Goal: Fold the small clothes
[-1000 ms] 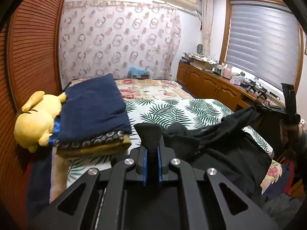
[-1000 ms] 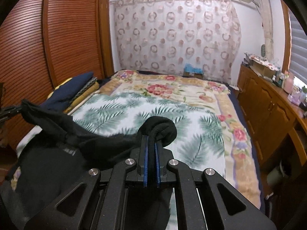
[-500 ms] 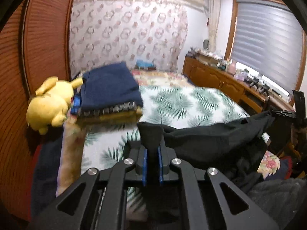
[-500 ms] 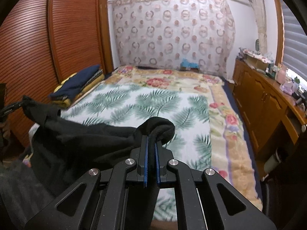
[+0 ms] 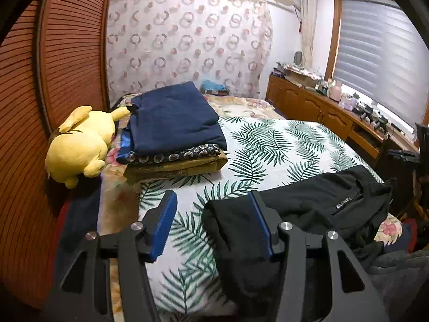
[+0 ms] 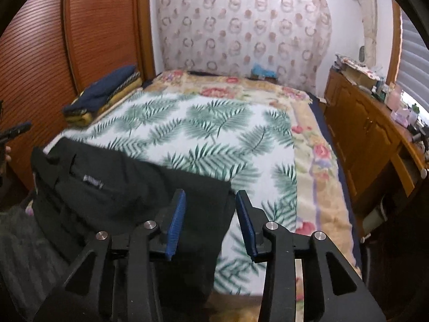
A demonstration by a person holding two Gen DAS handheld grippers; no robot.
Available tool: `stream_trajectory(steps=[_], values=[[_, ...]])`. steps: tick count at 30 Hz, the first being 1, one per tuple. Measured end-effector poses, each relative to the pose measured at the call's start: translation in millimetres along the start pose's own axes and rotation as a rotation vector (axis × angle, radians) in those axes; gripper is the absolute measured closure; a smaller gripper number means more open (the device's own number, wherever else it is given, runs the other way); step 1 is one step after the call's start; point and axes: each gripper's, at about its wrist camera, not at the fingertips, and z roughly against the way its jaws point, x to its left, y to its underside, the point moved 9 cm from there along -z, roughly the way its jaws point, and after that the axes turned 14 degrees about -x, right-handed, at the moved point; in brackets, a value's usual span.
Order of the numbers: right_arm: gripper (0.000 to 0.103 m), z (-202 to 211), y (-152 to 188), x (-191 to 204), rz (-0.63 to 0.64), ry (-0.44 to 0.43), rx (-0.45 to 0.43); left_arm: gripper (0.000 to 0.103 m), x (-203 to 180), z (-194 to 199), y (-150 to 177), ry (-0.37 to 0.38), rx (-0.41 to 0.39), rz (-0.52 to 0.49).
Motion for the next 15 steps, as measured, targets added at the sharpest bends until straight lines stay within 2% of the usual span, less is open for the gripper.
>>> stream_trajectory(steps=[5, 12, 15], values=[[0.063, -32.8, -8.3, -6.8, -0.005, 0.014, 0.007, 0.05, 1.0, -40.9, 0.2, 0.018, 0.054, -0.02], [0.063, -87.8, 19.8, -9.1, -0.046, -0.02, 0.118, 0.05, 4.5, -80.6, 11.5, 0.03, 0.139, -0.029], [0.063, -100.7, 31.0, -13.2, -0.059, -0.007, 0.149, 0.05, -0.7, -87.7, 21.2, 0.039, 0.172, -0.038]])
